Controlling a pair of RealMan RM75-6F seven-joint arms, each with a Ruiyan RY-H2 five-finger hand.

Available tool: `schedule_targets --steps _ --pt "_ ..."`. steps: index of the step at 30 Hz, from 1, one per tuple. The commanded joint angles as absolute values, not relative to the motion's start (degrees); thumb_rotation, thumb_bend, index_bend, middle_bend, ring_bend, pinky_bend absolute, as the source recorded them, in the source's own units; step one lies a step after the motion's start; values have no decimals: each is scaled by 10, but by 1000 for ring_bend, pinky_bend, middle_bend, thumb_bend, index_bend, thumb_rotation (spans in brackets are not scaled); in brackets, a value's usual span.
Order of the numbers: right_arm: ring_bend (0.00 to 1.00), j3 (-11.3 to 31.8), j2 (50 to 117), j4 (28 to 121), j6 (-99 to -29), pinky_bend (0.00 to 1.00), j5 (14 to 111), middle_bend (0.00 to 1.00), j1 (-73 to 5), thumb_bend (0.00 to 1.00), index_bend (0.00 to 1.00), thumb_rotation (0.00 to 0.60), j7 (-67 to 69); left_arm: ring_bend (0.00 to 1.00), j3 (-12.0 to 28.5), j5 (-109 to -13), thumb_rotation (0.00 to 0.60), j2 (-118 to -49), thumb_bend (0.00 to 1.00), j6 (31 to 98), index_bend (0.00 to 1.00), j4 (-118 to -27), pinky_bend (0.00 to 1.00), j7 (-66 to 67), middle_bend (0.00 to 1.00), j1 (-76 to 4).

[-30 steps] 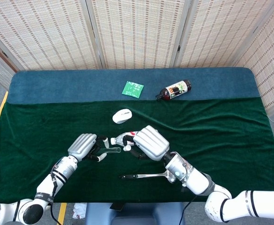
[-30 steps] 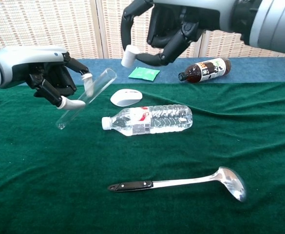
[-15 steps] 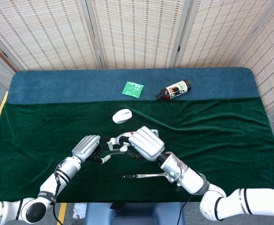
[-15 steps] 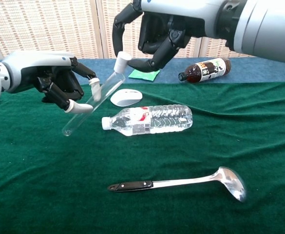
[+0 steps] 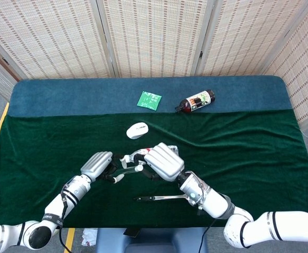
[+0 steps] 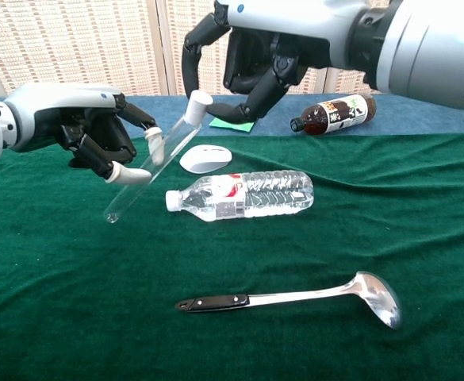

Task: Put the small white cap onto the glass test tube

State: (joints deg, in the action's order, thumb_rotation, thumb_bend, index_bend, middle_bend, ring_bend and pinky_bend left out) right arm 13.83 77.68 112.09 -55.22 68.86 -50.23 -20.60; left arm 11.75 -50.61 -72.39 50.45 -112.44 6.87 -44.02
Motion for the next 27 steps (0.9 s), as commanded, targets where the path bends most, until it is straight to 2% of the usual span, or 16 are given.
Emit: schedule_targets --steps 1,27 --pt "1000 138 779 1119 -552 1000 686 1000 -504 582 738 600 -207 953 117 -506 600 -723 527 505 739 -1124 900 66 952 -441" --pt "1000 136 810 1098 -556 1000 676 1000 -530 583 740 600 -228 961 122 -517 600 -687 535 464 752 -1135 906 -2 960 -448"
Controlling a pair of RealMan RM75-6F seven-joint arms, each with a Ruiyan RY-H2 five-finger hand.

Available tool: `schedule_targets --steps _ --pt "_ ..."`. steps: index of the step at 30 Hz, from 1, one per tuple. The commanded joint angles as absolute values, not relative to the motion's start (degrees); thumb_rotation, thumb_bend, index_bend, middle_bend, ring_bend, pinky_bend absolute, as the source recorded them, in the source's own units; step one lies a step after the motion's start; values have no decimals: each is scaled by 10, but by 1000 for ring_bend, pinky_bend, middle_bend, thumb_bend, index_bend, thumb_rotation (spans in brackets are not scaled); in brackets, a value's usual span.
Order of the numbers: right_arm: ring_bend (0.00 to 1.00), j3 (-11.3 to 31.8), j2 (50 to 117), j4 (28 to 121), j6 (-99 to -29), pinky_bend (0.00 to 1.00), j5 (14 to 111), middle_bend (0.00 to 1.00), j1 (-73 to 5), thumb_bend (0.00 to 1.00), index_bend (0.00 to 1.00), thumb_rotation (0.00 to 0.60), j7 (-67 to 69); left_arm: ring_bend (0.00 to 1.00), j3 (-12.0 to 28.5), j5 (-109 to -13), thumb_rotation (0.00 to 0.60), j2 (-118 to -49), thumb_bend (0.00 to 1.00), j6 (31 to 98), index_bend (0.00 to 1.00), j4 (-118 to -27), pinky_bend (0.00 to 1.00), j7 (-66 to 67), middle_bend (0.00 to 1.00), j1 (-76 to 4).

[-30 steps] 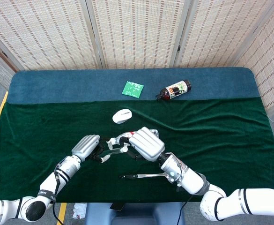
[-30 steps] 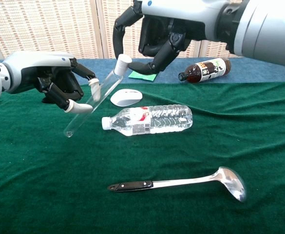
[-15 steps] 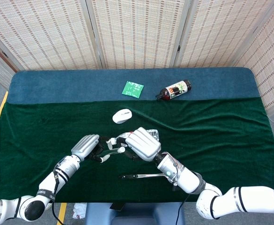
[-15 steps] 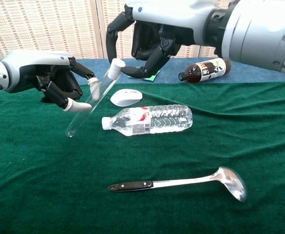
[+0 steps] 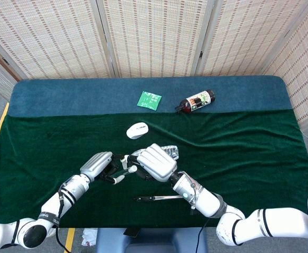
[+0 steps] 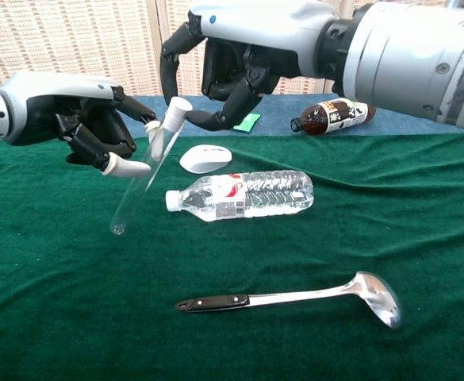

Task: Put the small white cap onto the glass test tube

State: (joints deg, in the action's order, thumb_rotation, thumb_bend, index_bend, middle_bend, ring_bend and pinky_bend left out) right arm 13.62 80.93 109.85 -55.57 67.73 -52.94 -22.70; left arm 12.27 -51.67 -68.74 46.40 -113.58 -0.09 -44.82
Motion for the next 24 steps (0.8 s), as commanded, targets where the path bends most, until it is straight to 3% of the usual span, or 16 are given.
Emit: schedule_targets --steps 1,5,11,15,19,24 --pt "1000 136 810 1097 -556 1000 676 1000 -530 583 740 600 -228 960 122 -517 600 -687 536 463 753 -1134 906 -3 960 -449" --pt "1000 133 811 1091 -557 1000 676 1000 -530 583 678 600 -225 961 118 -520 600 -688 537 466 752 -1129 906 -3 960 -449" --pt "1000 131 810 1082 -554 1000 677 1000 -530 582 374 600 -216 960 112 -519 600 -692 538 470 752 -1123 906 1 960 -451" --pt "1000 130 812 1074 -550 1000 678 1000 -531 583 234 600 -208 961 107 -518 600 -697 540 477 752 -1117 906 12 960 -453" --pt "1000 128 815 1067 -546 1000 678 1000 -533 583 142 600 -203 960 101 -514 600 -705 542 486 752 -1111 906 26 960 -455" --pt "1000 128 813 1065 -550 1000 687 1000 -529 583 105 600 -189 961 92 -508 600 -718 542 506 753 -1099 906 55 960 -457"
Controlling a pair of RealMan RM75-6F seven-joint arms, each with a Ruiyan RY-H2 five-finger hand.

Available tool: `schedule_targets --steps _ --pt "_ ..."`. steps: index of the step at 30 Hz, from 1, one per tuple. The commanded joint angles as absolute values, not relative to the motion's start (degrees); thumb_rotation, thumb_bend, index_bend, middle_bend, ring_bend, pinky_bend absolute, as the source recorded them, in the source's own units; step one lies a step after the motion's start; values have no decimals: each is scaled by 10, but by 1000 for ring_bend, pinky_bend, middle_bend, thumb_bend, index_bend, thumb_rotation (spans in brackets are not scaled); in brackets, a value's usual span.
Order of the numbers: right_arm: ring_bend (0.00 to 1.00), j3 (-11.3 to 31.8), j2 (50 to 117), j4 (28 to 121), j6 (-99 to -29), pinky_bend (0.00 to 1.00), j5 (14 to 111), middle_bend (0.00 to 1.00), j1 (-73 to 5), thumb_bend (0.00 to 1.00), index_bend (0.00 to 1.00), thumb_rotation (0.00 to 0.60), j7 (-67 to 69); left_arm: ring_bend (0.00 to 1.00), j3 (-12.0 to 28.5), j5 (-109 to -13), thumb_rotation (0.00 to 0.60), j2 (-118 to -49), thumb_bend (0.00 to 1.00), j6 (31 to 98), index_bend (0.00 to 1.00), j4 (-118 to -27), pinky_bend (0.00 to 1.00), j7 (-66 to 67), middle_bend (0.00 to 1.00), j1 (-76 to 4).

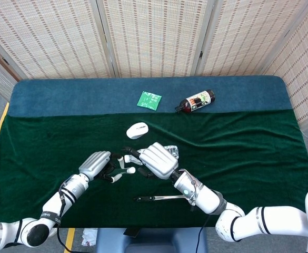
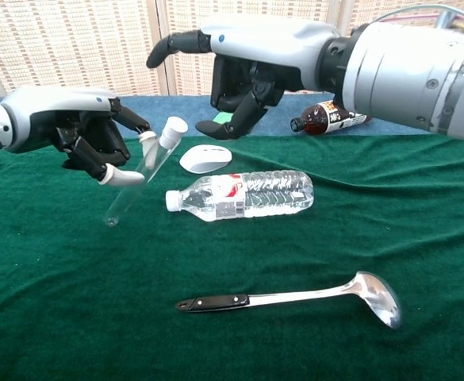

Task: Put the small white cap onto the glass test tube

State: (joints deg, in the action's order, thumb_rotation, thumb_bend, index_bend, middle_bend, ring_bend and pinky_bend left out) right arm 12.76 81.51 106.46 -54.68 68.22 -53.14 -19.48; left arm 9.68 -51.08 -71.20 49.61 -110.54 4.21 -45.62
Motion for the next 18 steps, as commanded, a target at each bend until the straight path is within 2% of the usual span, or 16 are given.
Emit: schedule_targets --steps 1,10,18 --pt "1000 129 810 1067 -554 1000 690 1000 -526 583 103 600 -186 960 90 -507 600 -719 542 512 753 -1097 906 62 960 -457" --pt "1000 126 756 1090 -601 1000 715 1000 -485 583 101 600 -166 960 52 -496 600 -755 545 605 753 -1059 906 199 960 -451" --pt "1000 107 712 1100 -629 1000 730 1000 -441 583 101 600 -145 957 11 -519 600 -869 544 713 753 -933 906 375 960 -443"
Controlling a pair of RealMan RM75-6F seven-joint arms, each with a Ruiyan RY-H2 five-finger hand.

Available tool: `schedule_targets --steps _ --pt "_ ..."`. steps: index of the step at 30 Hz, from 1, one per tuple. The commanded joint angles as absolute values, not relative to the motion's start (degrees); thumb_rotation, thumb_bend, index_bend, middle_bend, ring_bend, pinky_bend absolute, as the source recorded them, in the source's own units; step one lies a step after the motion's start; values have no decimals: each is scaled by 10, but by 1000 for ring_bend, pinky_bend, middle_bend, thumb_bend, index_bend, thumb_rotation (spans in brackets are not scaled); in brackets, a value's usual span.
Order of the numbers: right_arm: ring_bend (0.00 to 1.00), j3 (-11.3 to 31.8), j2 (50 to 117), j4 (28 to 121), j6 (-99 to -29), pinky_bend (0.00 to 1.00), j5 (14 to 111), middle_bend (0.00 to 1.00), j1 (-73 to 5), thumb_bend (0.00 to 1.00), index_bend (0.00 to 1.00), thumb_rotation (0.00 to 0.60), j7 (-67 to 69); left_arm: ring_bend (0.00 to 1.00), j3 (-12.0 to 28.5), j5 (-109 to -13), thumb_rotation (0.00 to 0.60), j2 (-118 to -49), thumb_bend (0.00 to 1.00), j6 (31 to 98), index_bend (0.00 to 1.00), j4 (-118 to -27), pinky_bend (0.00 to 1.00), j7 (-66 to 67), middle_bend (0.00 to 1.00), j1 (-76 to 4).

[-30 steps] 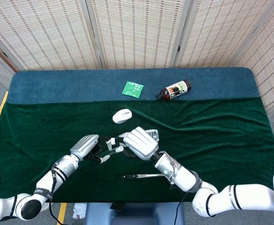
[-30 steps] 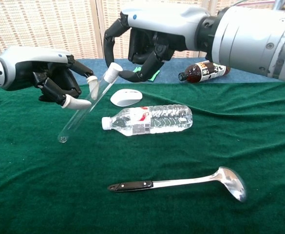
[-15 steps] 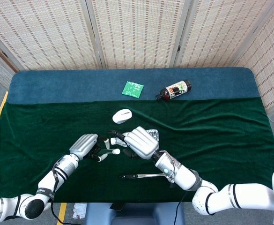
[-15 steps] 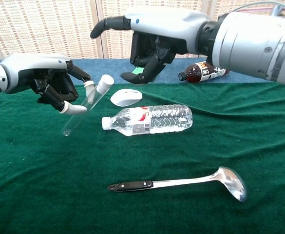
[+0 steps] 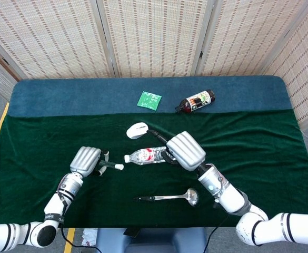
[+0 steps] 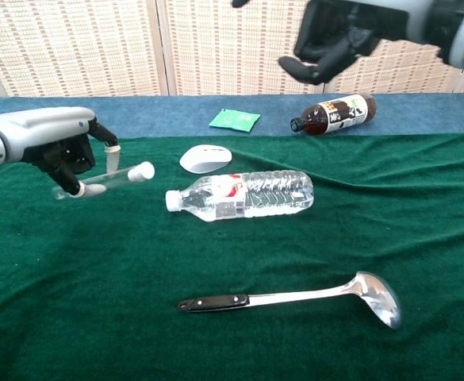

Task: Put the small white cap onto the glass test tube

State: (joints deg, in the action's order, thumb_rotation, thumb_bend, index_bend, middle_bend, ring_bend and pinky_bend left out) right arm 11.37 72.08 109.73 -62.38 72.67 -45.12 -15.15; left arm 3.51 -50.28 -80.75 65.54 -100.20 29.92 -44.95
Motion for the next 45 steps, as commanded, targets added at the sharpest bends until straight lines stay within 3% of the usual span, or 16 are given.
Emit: schedule_targets --steps 1,9,23,27,31,34,36,38,40,43,45 --pt "1000 105 707 1099 -633 1000 732 1000 -435 583 101 600 -141 957 9 -519 600 -881 544 719 753 -918 906 388 960 -440" --pt "1000 92 684 1089 -649 1000 741 1000 -402 583 101 600 -117 948 14 -498 600 -914 544 703 715 -864 906 427 960 -431" --pt "1000 87 657 1074 -666 1000 745 1000 -359 582 101 600 -79 906 22 -456 600 -902 541 678 403 -895 906 484 948 -424" --pt "1000 84 644 1072 -670 1000 740 1000 -346 582 101 600 -82 876 21 -444 600 -891 541 687 270 -918 906 505 908 -421" --pt "1000 76 622 1071 -682 1000 733 1000 -323 583 101 600 -89 755 29 -425 600 -852 540 717 155 -980 897 519 754 -410" --pt "1000 67 602 1073 -700 1000 731 985 -301 583 101 600 -97 629 39 -468 600 -819 540 752 135 -1010 781 460 598 -384" --pt "996 60 590 1071 -721 976 732 898 -280 583 101 600 -102 531 39 -512 600 -788 540 774 145 -1026 655 400 505 -358" --pt "904 53 581 1066 -741 880 733 756 -259 582 108 600 -107 401 38 -551 600 -756 540 794 161 -1035 478 343 391 -332" --pt "712 45 574 1063 -753 715 732 582 -241 583 133 600 -106 319 35 -586 600 -729 528 812 169 -1036 359 287 318 -306" --pt "337 33 570 1046 -765 367 745 307 -217 583 137 600 -84 230 27 -629 600 -701 485 836 168 -1026 246 222 235 -272" --pt "126 28 571 1032 -777 136 751 141 -202 583 60 597 -70 183 21 -651 600 -689 460 851 157 -1018 193 187 189 -252"
